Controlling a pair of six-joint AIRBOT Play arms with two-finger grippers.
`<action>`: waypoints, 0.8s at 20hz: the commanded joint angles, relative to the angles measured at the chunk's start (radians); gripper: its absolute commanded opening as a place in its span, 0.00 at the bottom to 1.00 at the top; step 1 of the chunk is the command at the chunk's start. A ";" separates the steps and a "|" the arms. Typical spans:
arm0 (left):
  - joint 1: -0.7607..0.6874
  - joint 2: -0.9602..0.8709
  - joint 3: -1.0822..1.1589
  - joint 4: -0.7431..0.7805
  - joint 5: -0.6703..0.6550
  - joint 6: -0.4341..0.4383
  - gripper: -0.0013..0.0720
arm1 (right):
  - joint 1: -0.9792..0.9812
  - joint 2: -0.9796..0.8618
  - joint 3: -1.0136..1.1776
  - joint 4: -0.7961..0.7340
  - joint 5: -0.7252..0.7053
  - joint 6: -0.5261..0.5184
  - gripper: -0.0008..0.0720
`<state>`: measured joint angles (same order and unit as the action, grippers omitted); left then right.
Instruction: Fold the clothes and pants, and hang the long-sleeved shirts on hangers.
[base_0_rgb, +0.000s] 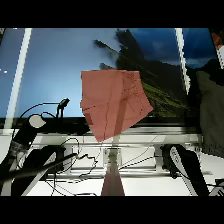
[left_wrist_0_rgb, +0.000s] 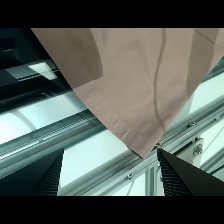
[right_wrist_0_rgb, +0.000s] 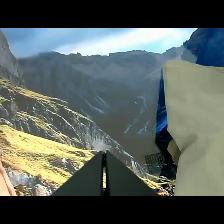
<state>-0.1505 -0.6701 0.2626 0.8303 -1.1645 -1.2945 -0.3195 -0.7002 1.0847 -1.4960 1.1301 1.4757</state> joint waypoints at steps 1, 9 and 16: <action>-0.039 -0.058 -0.002 -0.005 0.051 0.000 0.87 | 0.000 0.000 -0.002 0.001 0.003 0.000 0.04; -0.213 -0.292 0.001 -0.131 0.211 0.070 0.98 | 0.000 0.000 -0.002 0.000 0.003 0.000 0.04; -0.254 -0.299 0.028 -0.278 0.370 0.158 0.95 | 0.000 0.000 -0.002 0.001 0.003 0.000 0.04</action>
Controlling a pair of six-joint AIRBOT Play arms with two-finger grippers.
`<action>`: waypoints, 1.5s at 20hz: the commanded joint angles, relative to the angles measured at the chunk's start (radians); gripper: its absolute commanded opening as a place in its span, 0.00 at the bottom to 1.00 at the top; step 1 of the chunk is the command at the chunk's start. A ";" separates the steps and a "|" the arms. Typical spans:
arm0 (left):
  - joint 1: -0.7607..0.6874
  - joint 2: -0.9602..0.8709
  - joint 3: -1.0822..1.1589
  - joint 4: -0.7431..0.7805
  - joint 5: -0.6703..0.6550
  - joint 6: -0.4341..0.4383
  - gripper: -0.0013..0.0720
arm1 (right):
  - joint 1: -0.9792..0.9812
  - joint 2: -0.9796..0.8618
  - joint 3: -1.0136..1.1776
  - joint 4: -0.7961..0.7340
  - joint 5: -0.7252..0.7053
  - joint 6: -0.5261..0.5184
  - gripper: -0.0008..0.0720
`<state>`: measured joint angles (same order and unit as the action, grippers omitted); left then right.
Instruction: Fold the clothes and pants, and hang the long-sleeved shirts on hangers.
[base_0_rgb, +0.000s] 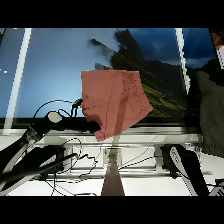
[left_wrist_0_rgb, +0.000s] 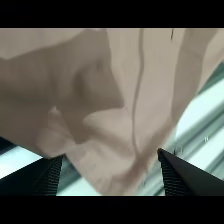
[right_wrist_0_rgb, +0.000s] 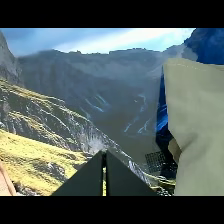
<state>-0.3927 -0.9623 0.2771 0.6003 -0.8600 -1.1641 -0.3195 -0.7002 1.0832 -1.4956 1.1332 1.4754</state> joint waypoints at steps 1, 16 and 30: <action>-0.011 -0.007 0.025 -0.048 0.074 0.028 0.95 | 0.000 0.000 0.000 0.000 0.002 0.000 0.04; -0.011 -0.008 0.053 -0.048 0.116 0.027 0.80 | 0.000 -0.373 -0.251 0.355 0.119 -0.083 0.60; -0.011 -0.008 0.053 -0.048 0.117 0.027 0.81 | 0.077 -0.851 -0.249 0.629 0.191 -0.296 0.60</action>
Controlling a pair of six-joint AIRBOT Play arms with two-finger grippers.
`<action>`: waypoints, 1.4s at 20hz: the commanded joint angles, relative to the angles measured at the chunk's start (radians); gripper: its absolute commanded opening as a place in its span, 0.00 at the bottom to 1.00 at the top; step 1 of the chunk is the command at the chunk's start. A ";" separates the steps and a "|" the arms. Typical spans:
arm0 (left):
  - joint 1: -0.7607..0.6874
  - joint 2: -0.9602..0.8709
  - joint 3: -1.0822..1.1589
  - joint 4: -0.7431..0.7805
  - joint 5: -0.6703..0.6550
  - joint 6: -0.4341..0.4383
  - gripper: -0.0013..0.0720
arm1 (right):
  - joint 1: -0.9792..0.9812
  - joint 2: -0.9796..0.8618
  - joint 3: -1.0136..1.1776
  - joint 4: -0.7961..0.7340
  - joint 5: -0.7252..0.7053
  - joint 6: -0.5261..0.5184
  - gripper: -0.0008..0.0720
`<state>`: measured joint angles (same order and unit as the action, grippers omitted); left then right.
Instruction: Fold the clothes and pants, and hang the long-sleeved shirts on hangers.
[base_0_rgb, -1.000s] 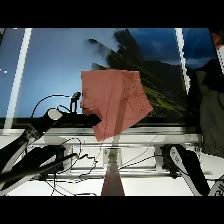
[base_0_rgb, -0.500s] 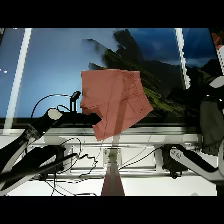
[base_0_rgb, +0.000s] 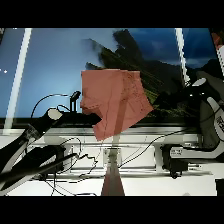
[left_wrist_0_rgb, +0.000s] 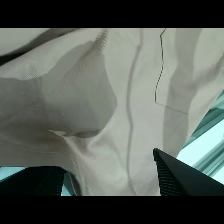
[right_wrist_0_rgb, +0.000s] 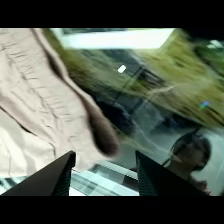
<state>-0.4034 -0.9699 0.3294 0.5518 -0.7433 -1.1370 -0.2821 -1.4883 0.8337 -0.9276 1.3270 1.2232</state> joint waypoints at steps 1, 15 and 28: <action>0.000 0.000 0.001 0.000 0.000 0.000 0.81 | 0.065 -0.075 0.000 0.049 -0.020 -0.043 0.60; 0.141 0.005 0.159 0.277 -0.082 0.000 0.81 | 0.200 0.084 -0.069 0.173 -0.244 -0.190 0.03; 0.434 -0.014 0.028 0.328 -0.351 0.004 0.81 | 0.515 0.353 -0.232 0.191 -0.684 0.001 0.03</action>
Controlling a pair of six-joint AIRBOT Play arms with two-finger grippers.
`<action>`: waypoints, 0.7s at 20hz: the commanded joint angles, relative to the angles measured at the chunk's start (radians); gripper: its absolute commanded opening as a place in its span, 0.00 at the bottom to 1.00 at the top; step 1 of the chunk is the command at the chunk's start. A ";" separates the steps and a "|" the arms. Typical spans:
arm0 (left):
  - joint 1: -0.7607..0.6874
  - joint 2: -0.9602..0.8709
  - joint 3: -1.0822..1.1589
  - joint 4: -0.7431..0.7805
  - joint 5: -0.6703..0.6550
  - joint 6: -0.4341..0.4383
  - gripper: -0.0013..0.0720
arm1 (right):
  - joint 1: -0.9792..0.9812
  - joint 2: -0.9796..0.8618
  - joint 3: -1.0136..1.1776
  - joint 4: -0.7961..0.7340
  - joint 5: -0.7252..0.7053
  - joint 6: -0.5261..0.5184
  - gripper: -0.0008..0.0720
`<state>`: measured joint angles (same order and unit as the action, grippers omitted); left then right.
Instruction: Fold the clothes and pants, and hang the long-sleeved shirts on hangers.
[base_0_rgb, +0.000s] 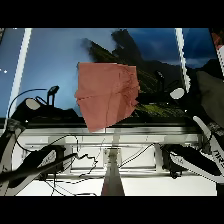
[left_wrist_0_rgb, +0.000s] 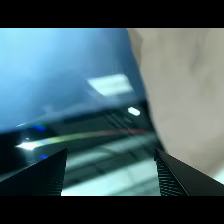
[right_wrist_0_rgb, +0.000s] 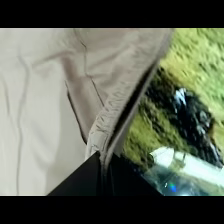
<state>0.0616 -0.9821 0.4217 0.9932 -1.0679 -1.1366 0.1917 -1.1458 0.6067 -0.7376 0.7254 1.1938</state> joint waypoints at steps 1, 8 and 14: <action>-0.076 -0.002 -0.079 -0.112 -0.019 -0.001 0.81 | 0.042 0.010 -0.005 0.000 -0.090 0.037 0.03; -0.319 -0.036 -0.093 -0.195 0.053 -0.106 0.81 | 0.042 0.011 -0.005 0.000 -0.089 0.036 0.04; -0.352 -0.102 -0.090 -0.312 0.236 -0.102 0.17 | 0.042 0.013 0.017 -0.002 -0.047 0.035 0.03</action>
<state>-0.2741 -1.0649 0.3298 0.7551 -0.9115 -1.2346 0.2321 -1.1347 0.6090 -0.7383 0.6521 1.2297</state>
